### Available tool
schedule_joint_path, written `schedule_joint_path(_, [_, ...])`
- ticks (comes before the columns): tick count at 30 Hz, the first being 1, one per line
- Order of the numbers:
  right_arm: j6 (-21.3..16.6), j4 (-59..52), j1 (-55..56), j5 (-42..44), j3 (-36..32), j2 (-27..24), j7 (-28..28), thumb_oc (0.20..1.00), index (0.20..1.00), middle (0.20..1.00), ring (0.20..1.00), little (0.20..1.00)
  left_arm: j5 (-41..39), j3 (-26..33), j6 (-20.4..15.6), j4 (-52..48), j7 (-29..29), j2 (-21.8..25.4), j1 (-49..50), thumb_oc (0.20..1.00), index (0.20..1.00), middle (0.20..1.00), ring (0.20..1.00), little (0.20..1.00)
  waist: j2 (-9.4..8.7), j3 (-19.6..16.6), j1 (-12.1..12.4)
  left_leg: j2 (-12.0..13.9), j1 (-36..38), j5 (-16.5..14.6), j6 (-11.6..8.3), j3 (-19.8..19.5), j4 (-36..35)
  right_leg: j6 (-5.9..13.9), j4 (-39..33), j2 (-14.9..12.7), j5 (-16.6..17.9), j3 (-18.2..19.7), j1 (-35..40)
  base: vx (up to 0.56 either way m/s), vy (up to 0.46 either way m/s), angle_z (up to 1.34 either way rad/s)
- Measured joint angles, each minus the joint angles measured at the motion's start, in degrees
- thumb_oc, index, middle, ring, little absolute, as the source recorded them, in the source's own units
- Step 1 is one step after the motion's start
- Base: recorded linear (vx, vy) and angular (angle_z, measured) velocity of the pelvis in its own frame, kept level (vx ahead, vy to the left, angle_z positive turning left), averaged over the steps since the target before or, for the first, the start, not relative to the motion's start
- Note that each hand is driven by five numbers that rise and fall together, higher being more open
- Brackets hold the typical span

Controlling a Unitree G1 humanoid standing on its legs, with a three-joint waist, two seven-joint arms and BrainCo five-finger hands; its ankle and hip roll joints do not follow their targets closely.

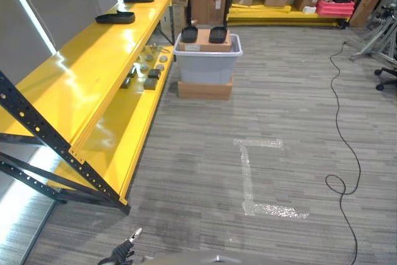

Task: Move parts from the plastic box to the shelf.

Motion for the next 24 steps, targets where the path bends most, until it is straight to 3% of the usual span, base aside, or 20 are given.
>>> schedule_joint_path(10, [0.5,-1.85,-0.01,-0.06,0.06,0.04,-0.08,1.0,1.0,1.0,1.0,1.0,-0.07,0.27,0.34,-0.1,0.0,0.02,-0.55,1.0,1.0,1.0,1.0,1.0,-0.75,0.49,-0.49,0.0,0.13,-0.05,-0.08,0.06,-0.13,0.02,0.0,0.01,-0.03,0.06,0.04,0.0,0.0,0.0])
schedule_joint_path(17, [1.26,-2.09,-0.06,0.19,0.16,0.08,-0.23,1.0,1.0,1.0,1.0,1.0,-0.97,0.65,3.81,0.38,0.91,0.04,-0.63,1.0,1.0,1.0,1.0,1.0,-1.1,0.7,-0.58,-0.01,0.19,-0.04,-0.06,0.13,-0.19,-0.11,0.0,0.0,0.06,0.1,0.07,0.0,0.0,0.0])
schedule_joint_path(24, [4.42,-2.01,0.09,2.72,0.02,0.12,-0.77,1.0,1.0,1.0,1.0,1.0,-2.41,0.65,5.54,1.96,1.19,0.0,-0.92,1.0,1.0,1.0,1.0,1.0,-1.16,0.73,-0.87,-0.01,0.21,-0.09,-0.13,0.22,-0.19,-0.09,0.01,0.0,0.05,0.22,0.06,0.0,0.0,0.0])
